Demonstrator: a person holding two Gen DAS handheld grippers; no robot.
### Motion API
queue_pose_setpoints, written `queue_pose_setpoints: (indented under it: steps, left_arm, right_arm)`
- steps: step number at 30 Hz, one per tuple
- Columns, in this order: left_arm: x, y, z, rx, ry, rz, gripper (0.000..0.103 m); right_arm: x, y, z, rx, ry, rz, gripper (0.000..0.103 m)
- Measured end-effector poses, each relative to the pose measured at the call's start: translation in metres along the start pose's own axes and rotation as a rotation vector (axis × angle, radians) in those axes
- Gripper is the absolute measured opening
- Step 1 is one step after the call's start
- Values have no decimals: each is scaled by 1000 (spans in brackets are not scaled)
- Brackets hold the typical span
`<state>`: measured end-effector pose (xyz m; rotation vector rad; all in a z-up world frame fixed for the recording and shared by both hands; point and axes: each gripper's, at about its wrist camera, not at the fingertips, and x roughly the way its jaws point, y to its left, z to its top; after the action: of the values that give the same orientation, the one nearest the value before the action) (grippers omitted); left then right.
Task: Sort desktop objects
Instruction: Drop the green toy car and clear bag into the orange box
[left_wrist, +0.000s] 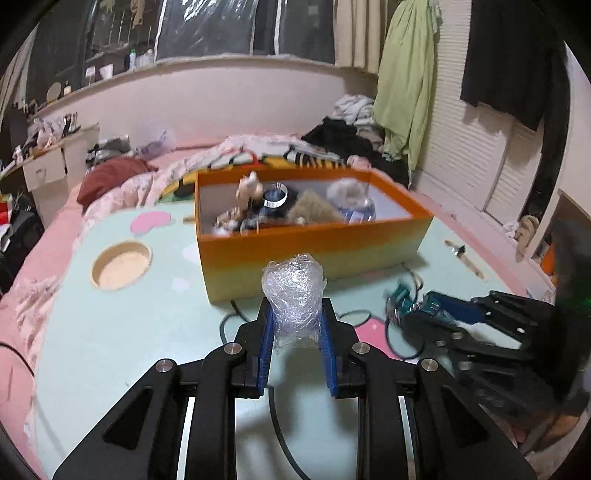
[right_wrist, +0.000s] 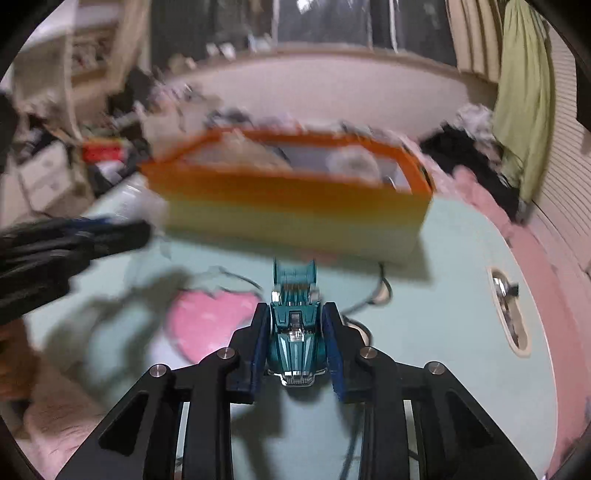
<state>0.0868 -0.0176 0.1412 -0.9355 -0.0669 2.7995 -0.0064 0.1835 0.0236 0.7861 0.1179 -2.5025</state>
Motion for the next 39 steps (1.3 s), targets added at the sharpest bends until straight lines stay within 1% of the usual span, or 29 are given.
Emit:
queue_pose_setpoints:
  steps: [1,3,7,9,11,12,13,14,15,16,17,19,20,21,22,23,24,25,26,27,28,29,30,31,32,33,34,35,39]
  left_arm:
    - [-5,-1,6,2,-20,-5,24]
    - [-8,-4,22,6,-46,-10,24]
    - [0,-4,70,-2,-84,3,24]
    - [14,-3,89,-16,-60,-2,24]
    - [41,2,102,-36,1,-7,31]
    - [54,6,104,-46,44,5,44]
    - [62,10,103,-57,71,30,51]
    - [68,15,100,-69,82,57,51]
    - [67,20,94,-83,68,65,51]
    - [63,24,88,-94,49,55,53]
    - [55,28,78,-106,25,24,55]
    - [41,29,63,-108,5,-7,66]
    - [31,27,53,-96,-4,-4,67]
    - [21,24,45,-77,-23,5,68]
    - [12,20,38,-49,-45,30,77]
    - [5,15,29,-23,-42,63,81]
    - [2,13,23,-17,-33,76,82]
    - [-1,10,18,-16,-22,77,82]
    - [0,9,12,-17,0,63,82]
    - [4,8,7,-15,25,57,82]
    - [10,7,2,-8,62,63,82]
    - [23,5,-5,5,122,90,82]
    - [36,6,-11,13,182,120,82]
    - [48,4,-15,27,208,165,92]
    - [60,5,-18,27,208,194,92]
    - [67,9,-20,2,218,176,94]
    - [76,12,-21,-7,224,181,97]
    - [87,15,-25,-9,232,194,98]
    - [120,23,-35,-24,241,203,102]
  right_arm:
    - [-9,-3,8,17,-37,18,27]
    - [-16,-8,35,42,-74,55,27]
    - [2,-18,90,99,-118,68,27]
    - [25,-25,112,150,-108,90,27]
    - [45,-28,120,172,-78,73,28]
    - [61,-33,120,192,-47,41,29]
    - [65,-37,117,212,-34,21,34]
    - [69,-43,110,248,-26,14,45]
    - [65,-45,104,268,-38,27,52]
    - [58,-49,93,293,-65,53,55]
    - [50,-50,85,298,-87,68,60]
    - [35,-43,72,259,-102,64,65]
    - [31,-39,66,234,-91,51,66]
    - [23,-32,59,201,-80,25,71]
    - [21,-28,55,186,-57,10,74]
    - [19,-25,50,174,-27,-10,77]
    - [17,-22,43,166,4,-32,77]
    - [16,-19,37,160,28,-37,78]
    - [17,-17,29,152,57,-37,82]
    - [21,-14,22,139,107,-44,86]
    - [29,-13,14,126,166,-60,87]
    - [38,-11,7,114,229,-77,87]
    - [40,-5,2,64,221,-131,91]
    - [39,-4,0,60,220,-148,94]
    - [40,-6,-1,80,233,-137,98]
    - [39,-8,-1,89,230,-135,100]
    - [39,-9,-1,93,232,-131,101]
    - [40,-9,-2,96,235,-127,102]
    - [41,-13,-3,99,233,-128,103]
